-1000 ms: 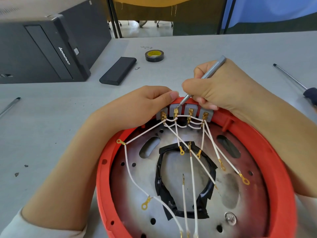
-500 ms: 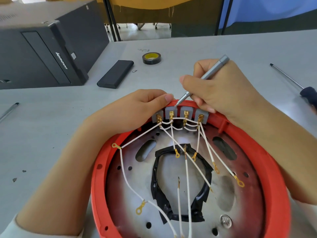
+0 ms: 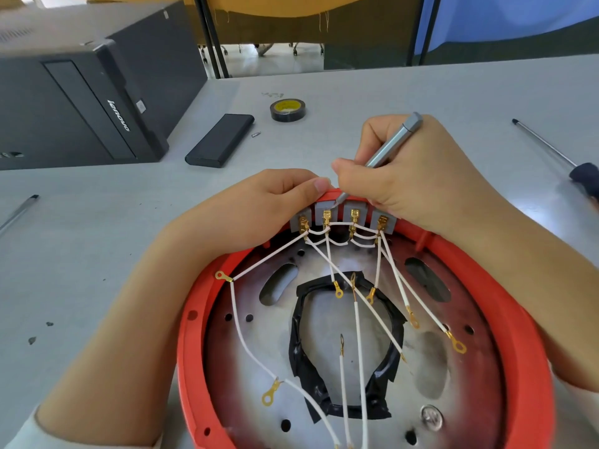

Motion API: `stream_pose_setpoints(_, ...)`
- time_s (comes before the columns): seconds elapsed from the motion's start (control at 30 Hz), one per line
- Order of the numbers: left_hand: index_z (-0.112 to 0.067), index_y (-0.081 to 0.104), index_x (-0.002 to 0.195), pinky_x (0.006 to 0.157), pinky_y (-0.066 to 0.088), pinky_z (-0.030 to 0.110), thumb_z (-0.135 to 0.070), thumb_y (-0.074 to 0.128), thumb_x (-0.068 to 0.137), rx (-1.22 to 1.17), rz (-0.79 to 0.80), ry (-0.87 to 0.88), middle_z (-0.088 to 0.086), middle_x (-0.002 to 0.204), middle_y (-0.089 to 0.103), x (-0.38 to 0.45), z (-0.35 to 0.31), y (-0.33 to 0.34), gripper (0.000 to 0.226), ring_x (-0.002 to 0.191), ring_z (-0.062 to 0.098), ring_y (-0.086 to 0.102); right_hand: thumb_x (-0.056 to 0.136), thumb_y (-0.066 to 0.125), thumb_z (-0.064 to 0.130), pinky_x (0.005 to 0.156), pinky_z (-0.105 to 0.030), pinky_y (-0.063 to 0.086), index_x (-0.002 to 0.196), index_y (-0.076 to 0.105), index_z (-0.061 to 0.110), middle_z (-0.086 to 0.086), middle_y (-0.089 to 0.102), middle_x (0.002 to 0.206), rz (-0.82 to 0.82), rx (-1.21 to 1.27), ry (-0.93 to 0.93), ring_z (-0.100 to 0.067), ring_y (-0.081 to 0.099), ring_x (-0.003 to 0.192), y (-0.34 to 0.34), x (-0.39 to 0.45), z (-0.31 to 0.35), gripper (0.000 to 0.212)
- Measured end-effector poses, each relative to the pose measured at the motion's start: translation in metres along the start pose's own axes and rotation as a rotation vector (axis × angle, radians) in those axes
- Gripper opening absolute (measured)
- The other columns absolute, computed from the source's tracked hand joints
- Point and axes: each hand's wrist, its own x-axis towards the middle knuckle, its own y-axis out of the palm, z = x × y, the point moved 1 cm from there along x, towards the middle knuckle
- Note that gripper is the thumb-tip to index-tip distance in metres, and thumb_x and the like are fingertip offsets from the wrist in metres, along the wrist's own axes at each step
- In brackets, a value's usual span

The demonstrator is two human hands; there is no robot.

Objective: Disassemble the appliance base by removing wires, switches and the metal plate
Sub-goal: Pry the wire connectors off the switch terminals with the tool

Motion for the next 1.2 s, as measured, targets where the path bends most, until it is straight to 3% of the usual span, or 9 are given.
stream_pose_setpoints(0.2, -0.029, 0.066, 0.102, 0.095, 0.045, 0.045, -0.051, 0.036, 0.096, 0.007, 0.003, 0.007, 0.003, 0.099, 0.069, 0.000, -0.003, 0.000, 0.038, 0.096, 0.022, 0.062, 0.078, 0.064, 0.010, 0.033, -0.013, 0.029, 0.052, 0.042, 0.015, 0.001, 0.046, 0.036, 0.088, 0.125, 0.128, -0.006, 0.038, 0.025, 0.000, 0.008, -0.002, 0.034)
stream_pose_setpoints(0.33, -0.028, 0.066, 0.106, 0.096, 0.044, 0.047, -0.050, 0.036, 0.096, 0.013, 0.004, -0.008, 0.004, 0.104, 0.068, 0.001, -0.002, 0.000, 0.038, 0.100, 0.024, 0.061, 0.076, 0.060, 0.008, 0.033, -0.012, 0.027, 0.053, 0.041, 0.012, -0.002, 0.047, 0.037, 0.164, 0.188, 0.236, -0.008, 0.032, 0.025, 0.000, 0.014, -0.004, 0.030)
stream_pose_setpoints(0.67, -0.028, 0.065, 0.105, 0.096, 0.044, 0.048, -0.050, 0.036, 0.096, 0.022, 0.005, -0.004, 0.003, 0.105, 0.068, 0.001, -0.002, 0.000, 0.038, 0.101, 0.023, 0.061, 0.078, 0.057, 0.010, 0.032, -0.010, 0.022, 0.052, 0.041, 0.010, 0.001, 0.042, 0.034, 0.174, 0.159, 0.358, -0.007, 0.028, 0.023, 0.004, 0.024, 0.001, 0.031)
stream_pose_setpoints(0.73, -0.029, 0.065, 0.105, 0.096, 0.044, 0.049, -0.052, 0.036, 0.095, 0.019, 0.011, -0.007, 0.004, 0.106, 0.068, 0.001, -0.001, 0.000, 0.039, 0.103, 0.024, 0.061, 0.079, 0.058, 0.011, 0.031, -0.011, 0.023, 0.052, 0.043, 0.007, 0.000, 0.043, 0.035, 0.134, 0.153, 0.333, -0.008, 0.029, 0.023, 0.005, 0.022, 0.001, 0.031)
stream_pose_setpoints(0.83, -0.028, 0.065, 0.107, 0.097, 0.043, 0.048, -0.051, 0.036, 0.096, -0.004, 0.016, -0.003, 0.004, 0.107, 0.068, 0.001, -0.001, 0.000, 0.039, 0.104, 0.024, 0.061, 0.085, 0.060, 0.019, 0.032, -0.016, 0.031, 0.059, 0.050, 0.003, -0.001, 0.045, 0.040, -0.001, 0.038, 0.131, -0.008, 0.039, 0.025, 0.009, 0.013, 0.001, 0.032)
stream_pose_setpoints(0.93, -0.027, 0.066, 0.105, 0.097, 0.044, 0.042, -0.048, 0.036, 0.097, -0.025, 0.013, -0.004, -0.004, 0.102, 0.070, 0.000, -0.001, 0.000, 0.038, 0.100, 0.016, 0.062, 0.094, 0.053, 0.025, 0.041, -0.011, 0.037, 0.060, 0.046, 0.011, 0.005, 0.046, 0.042, -0.076, -0.048, -0.037, -0.002, 0.050, 0.034, 0.013, 0.008, 0.004, 0.037)
stream_pose_setpoints(1.07, -0.030, 0.066, 0.105, 0.096, 0.045, 0.032, -0.048, 0.036, 0.096, -0.029, 0.005, -0.006, -0.012, 0.098, 0.070, -0.001, -0.001, 0.000, 0.036, 0.097, 0.006, 0.062, 0.096, 0.048, 0.020, 0.043, -0.017, 0.038, 0.060, 0.038, 0.015, 0.002, 0.043, 0.045, -0.076, -0.056, -0.086, -0.005, 0.048, 0.038, 0.013, 0.009, 0.001, 0.037)
stream_pose_setpoints(1.2, -0.033, 0.064, 0.113, 0.098, 0.041, 0.024, -0.048, 0.036, 0.097, -0.029, 0.007, -0.008, -0.016, 0.107, 0.068, -0.001, -0.001, 0.000, 0.036, 0.104, 0.001, 0.060, 0.095, 0.048, 0.019, 0.044, -0.014, 0.038, 0.061, 0.037, 0.015, 0.004, 0.042, 0.045, -0.015, -0.091, -0.127, -0.002, 0.049, 0.037, 0.015, 0.010, 0.000, 0.036)
